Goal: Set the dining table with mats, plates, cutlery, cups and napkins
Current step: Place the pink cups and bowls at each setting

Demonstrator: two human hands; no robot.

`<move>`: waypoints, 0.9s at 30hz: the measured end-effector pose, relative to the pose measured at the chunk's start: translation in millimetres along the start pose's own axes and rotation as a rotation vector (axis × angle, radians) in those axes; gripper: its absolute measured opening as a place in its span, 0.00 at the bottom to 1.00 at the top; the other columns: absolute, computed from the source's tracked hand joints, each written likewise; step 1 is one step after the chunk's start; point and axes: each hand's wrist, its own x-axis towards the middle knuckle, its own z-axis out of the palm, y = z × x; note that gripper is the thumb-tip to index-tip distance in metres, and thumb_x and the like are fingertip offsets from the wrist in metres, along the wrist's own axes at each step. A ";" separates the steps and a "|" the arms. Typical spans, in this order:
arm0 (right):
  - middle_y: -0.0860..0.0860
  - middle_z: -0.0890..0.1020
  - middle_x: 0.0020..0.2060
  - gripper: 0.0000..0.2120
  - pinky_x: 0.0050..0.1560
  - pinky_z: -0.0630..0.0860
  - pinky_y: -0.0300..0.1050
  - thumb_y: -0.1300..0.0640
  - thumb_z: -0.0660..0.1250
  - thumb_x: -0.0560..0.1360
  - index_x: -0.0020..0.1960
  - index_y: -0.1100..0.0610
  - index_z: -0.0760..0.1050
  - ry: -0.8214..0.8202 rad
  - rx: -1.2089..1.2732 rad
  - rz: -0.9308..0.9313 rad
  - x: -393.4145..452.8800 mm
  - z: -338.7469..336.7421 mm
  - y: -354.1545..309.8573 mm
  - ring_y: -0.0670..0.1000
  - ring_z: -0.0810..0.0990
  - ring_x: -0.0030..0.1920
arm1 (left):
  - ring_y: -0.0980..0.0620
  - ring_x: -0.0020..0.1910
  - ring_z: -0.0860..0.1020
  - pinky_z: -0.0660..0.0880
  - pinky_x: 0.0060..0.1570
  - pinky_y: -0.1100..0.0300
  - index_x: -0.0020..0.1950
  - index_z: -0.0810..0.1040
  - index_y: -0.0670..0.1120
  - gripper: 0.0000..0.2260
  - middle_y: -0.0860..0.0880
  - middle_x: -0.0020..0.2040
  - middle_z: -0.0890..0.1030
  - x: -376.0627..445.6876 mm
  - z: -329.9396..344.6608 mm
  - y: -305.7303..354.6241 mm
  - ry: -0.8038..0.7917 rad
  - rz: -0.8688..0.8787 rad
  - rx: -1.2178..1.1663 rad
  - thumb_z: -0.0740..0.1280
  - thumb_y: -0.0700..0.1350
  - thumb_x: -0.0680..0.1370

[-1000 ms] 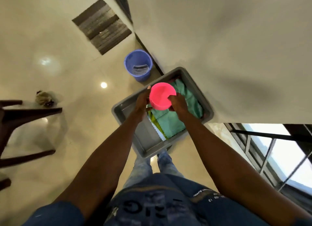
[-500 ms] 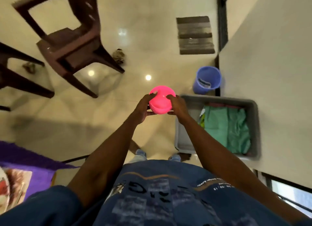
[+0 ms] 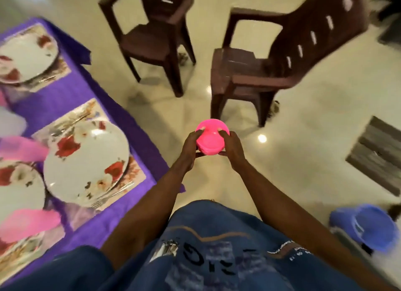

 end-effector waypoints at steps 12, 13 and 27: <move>0.55 0.80 0.56 0.19 0.54 0.80 0.60 0.46 0.62 0.79 0.65 0.56 0.75 -0.421 -0.281 -0.146 82.8 179.5 -83.8 0.58 0.79 0.54 | 0.43 0.56 0.79 0.82 0.46 0.50 0.63 0.71 0.51 0.17 0.45 0.59 0.78 49.6 -114.8 78.1 0.500 0.170 -0.410 0.64 0.59 0.79; 0.55 0.80 0.55 0.19 0.55 0.80 0.60 0.47 0.62 0.79 0.65 0.56 0.75 -0.452 -0.307 -0.155 90.5 192.3 -91.1 0.58 0.79 0.54 | 0.43 0.56 0.79 0.81 0.44 0.51 0.63 0.71 0.52 0.17 0.45 0.59 0.78 54.9 -120.7 83.8 0.545 0.189 -0.444 0.64 0.59 0.79; 0.55 0.80 0.53 0.20 0.48 0.81 0.63 0.41 0.66 0.72 0.55 0.55 0.73 -0.907 -0.612 -0.178 176.7 332.5 -185.2 0.56 0.80 0.52 | 0.49 0.55 0.79 0.77 0.59 0.47 0.61 0.75 0.49 0.15 0.48 0.57 0.80 122.2 -177.1 166.4 0.911 0.327 -0.806 0.63 0.56 0.80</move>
